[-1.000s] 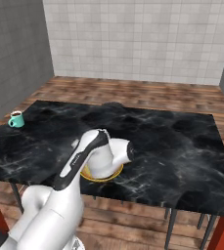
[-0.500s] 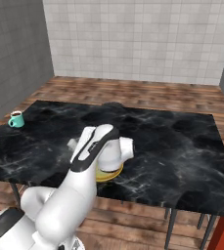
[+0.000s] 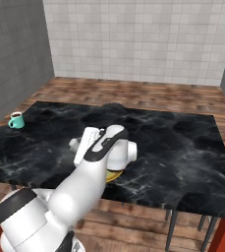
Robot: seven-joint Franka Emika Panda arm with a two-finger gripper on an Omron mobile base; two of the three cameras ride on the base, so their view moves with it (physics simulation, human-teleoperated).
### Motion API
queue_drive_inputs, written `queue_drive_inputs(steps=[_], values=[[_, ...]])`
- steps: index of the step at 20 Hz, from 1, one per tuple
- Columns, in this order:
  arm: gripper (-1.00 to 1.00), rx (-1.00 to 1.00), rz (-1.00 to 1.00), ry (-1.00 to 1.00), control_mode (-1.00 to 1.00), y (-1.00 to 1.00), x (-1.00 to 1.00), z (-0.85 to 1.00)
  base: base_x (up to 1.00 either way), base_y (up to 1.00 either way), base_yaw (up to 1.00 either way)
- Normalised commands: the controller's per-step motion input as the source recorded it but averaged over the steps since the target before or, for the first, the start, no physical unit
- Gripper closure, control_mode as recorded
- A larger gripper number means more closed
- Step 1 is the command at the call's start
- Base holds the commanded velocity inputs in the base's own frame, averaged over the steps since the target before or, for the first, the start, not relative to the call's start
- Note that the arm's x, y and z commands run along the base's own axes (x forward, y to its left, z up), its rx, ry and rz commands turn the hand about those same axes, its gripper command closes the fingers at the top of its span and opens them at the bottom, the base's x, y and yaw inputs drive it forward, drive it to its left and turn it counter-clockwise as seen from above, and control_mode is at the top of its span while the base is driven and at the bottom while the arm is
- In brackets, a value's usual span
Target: Pick up the marshmallow and place it in the cup of hot chocolate on the dining counter.
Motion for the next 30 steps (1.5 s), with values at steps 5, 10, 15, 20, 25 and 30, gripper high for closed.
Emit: queue_drive_inputs(steps=[5,10,15,20,25,30], values=[[1.0,0.0,0.0,-0.01,-1.0,0.19,0.0,0.0,0.0,0.0,0.0],[1.0,-0.04,0.0,-0.03,-1.0,0.29,0.0,0.0,0.0,0.0,0.0],[1.0,-0.01,0.0,0.0,-1.0,0.19,0.0,0.0,0.0,0.0,0.0],[1.0,0.0,0.0,0.0,-1.0,0.06,0.0,0.0,0.0,0.0,0.0],[1.0,0.0,0.0,0.0,-1.0,0.08,-0.02,0.0,0.0,0.0,0.0],[1.0,0.0,0.0,0.0,1.0,0.03,-0.04,0.0,-0.44,0.13,0.0]])
